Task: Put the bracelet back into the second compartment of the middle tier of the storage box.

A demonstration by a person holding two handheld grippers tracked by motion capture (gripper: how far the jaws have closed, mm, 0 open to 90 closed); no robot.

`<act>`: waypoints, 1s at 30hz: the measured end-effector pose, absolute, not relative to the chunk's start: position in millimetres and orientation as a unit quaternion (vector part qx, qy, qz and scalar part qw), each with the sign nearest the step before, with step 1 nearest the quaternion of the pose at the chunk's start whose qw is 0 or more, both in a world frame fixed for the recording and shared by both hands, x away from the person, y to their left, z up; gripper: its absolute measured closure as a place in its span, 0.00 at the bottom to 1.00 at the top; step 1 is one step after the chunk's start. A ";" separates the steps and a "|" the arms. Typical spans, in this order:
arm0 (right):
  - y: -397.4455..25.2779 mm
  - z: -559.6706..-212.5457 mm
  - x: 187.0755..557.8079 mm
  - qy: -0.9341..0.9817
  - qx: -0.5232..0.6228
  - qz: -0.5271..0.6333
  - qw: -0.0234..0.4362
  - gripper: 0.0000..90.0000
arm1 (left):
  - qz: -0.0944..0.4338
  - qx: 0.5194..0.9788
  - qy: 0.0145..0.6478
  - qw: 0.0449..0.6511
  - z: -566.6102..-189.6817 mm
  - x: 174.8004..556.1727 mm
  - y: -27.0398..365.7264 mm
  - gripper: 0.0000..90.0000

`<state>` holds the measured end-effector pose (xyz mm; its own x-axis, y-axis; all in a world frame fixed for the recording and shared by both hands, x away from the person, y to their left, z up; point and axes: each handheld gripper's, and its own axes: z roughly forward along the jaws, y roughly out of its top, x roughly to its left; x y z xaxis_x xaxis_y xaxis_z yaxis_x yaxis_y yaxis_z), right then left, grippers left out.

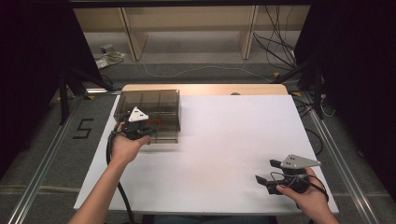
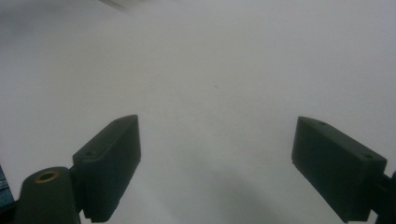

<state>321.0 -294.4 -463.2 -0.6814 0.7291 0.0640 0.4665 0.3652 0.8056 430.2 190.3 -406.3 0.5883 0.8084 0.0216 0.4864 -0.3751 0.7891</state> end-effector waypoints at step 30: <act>-294.4 -463.3 320.9 0.812 0.368 0.427 0.154 0.18 | 0.207 0.805 0.411 0.376 -412.1 430.6 194.3 0.98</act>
<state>320.9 -294.4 -463.3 -0.6818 0.7287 0.0644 0.4664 0.3652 0.8057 430.6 194.3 -412.1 0.5772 0.8163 0.0237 0.5058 -0.3802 0.7744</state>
